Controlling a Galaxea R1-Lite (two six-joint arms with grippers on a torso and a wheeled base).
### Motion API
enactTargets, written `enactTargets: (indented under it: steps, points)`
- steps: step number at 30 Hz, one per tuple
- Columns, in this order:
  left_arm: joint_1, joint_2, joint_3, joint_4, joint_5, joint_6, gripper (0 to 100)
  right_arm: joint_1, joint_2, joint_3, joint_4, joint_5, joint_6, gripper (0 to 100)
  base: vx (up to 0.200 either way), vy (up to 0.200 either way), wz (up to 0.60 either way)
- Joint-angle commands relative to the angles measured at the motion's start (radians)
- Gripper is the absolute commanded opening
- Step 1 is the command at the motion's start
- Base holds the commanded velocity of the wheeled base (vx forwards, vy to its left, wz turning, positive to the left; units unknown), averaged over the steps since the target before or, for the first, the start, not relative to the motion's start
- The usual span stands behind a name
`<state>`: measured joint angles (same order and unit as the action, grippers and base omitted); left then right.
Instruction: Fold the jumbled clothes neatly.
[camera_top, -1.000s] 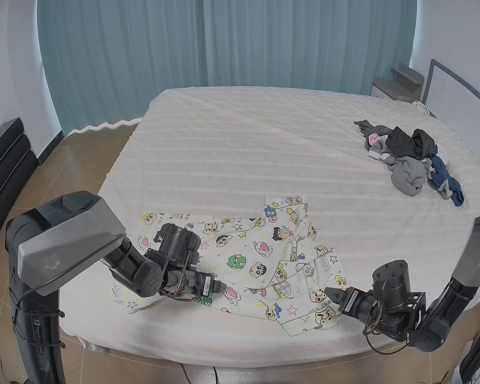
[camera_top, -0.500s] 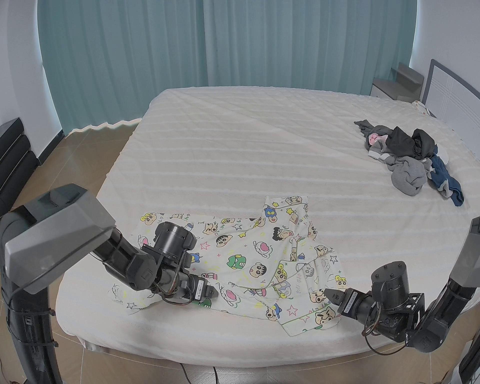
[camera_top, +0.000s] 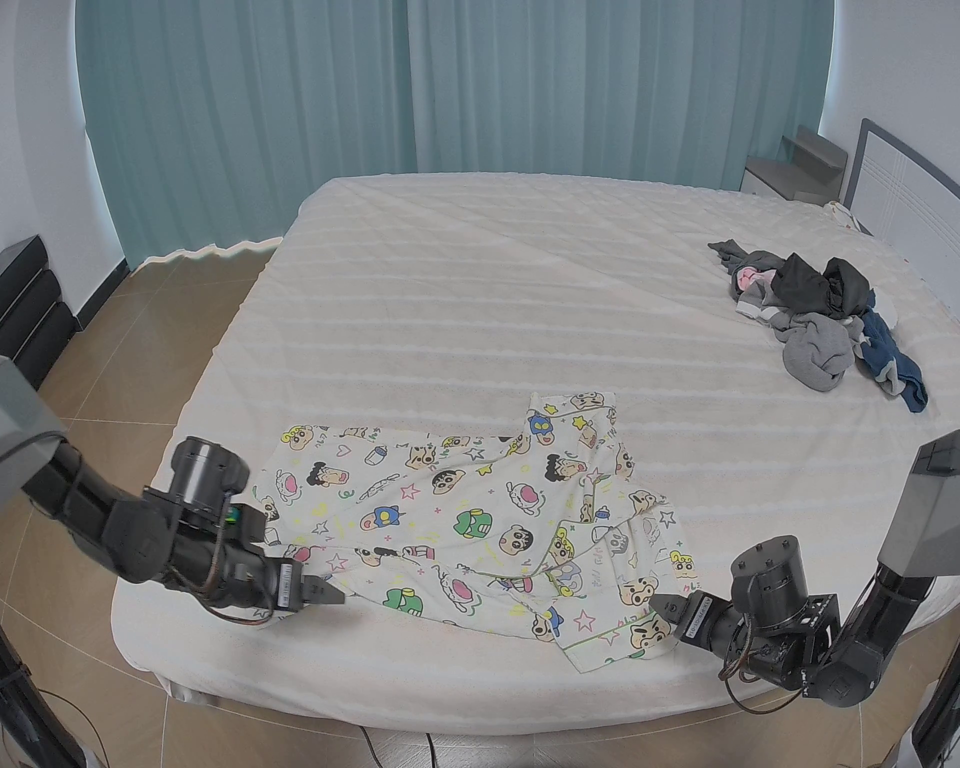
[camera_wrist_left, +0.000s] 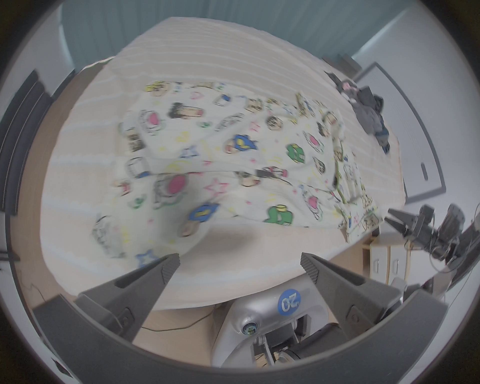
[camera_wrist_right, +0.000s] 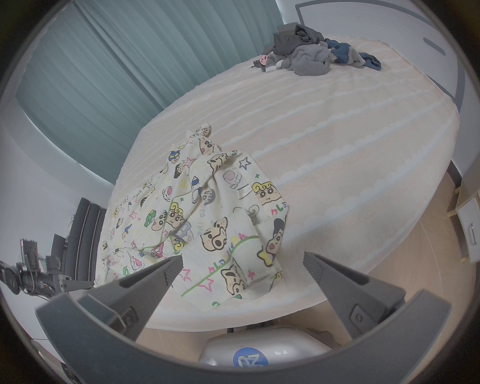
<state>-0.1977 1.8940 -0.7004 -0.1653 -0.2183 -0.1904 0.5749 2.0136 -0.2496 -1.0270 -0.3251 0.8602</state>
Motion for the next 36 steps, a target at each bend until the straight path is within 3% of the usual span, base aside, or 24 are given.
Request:
enactTargets:
  steps: [1, 2, 5, 7, 8, 14, 22, 36]
  points:
    - [0.230, -0.084, 0.147, -0.164, -0.093, -0.003, 100, -0.070, 0.039, -0.011, -0.001, -0.005, 0.011, 100, 0.000, 0.000, 0.00]
    - [0.305, -0.056, 0.154, -0.247, -0.116, -0.003, 100, -0.101, 0.020, -0.011, 0.002, 0.006, -0.009, 100, 0.000, 0.000, 0.00]
    - [0.394, -0.047, 0.177, -0.276, -0.138, 0.005, 100, -0.135, -0.016, 0.009, 0.004, 0.040, -0.021, 100, 0.000, 0.000, 0.00]
    - [0.400, -0.047, 0.188, -0.275, -0.150, 0.008, 100, -0.138, -0.024, 0.015, 0.004, 0.044, -0.021, 100, 0.000, 0.000, 0.00]
    - [0.406, -0.049, 0.220, -0.275, -0.211, 0.029, 100, -0.141, -0.046, 0.041, -0.001, 0.052, -0.021, 100, 0.000, 0.000, 0.00]
    - [0.402, -0.085, 0.274, -0.281, -0.329, 0.043, 100, -0.098, -0.065, 0.052, -0.001, 0.043, -0.024, 100, 0.000, 0.000, 0.00]
    - [0.402, -0.125, 0.256, -0.284, -0.343, -0.061, 100, -0.061, -0.070, 0.059, -0.004, 0.040, -0.026, 100, 0.075, 0.000, 0.00]
    - [0.402, -0.136, 0.231, -0.292, -0.343, -0.060, 100, -0.063, -0.078, 0.021, -0.002, 0.038, -0.069, 100, 0.200, 0.000, 0.00]
